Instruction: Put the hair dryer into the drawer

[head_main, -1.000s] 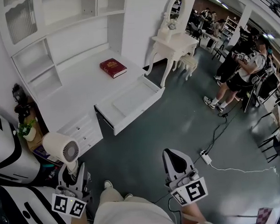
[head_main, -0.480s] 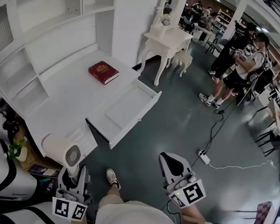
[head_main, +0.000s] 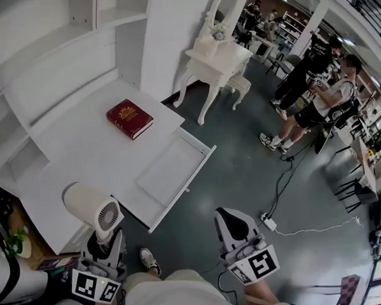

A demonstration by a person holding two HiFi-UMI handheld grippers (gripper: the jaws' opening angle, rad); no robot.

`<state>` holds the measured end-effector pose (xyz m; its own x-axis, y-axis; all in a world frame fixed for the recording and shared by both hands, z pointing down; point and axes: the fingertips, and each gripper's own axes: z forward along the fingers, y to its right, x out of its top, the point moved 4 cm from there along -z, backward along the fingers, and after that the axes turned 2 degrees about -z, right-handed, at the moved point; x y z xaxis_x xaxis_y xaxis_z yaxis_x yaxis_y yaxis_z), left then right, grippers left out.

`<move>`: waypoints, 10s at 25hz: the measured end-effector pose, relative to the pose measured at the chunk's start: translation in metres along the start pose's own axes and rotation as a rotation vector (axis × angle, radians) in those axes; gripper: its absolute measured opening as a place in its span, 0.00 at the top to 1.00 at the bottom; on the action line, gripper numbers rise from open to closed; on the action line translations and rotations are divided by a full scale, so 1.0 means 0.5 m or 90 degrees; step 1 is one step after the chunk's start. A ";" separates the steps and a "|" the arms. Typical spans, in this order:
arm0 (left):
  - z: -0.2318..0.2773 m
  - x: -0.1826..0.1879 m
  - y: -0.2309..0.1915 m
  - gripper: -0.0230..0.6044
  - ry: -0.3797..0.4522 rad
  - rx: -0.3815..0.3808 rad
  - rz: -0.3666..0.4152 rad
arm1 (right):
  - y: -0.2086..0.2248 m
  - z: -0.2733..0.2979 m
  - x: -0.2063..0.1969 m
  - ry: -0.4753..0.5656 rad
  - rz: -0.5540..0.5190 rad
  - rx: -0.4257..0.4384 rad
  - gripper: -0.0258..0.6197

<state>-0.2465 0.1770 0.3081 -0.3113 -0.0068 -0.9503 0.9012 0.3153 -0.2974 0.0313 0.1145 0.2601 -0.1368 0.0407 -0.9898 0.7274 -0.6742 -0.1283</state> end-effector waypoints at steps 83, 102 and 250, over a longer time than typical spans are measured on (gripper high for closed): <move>0.519 -0.631 -0.117 0.65 -0.443 -0.008 0.128 | 0.342 0.177 -0.344 -0.160 0.125 0.027 0.94; 0.634 -0.791 -0.163 0.65 -0.574 -0.026 0.152 | 0.404 0.192 -0.408 -0.198 0.161 -0.009 0.94; 0.465 -0.166 -0.192 0.94 -0.257 0.164 0.124 | 0.229 0.258 -0.182 -0.056 0.114 0.053 0.94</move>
<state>-0.2369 -0.0732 0.3943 -0.0346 -0.3524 -0.9352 0.9917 0.1042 -0.0759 0.0405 -0.0615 0.3437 -0.0716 -0.1469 -0.9865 0.6873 -0.7240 0.0580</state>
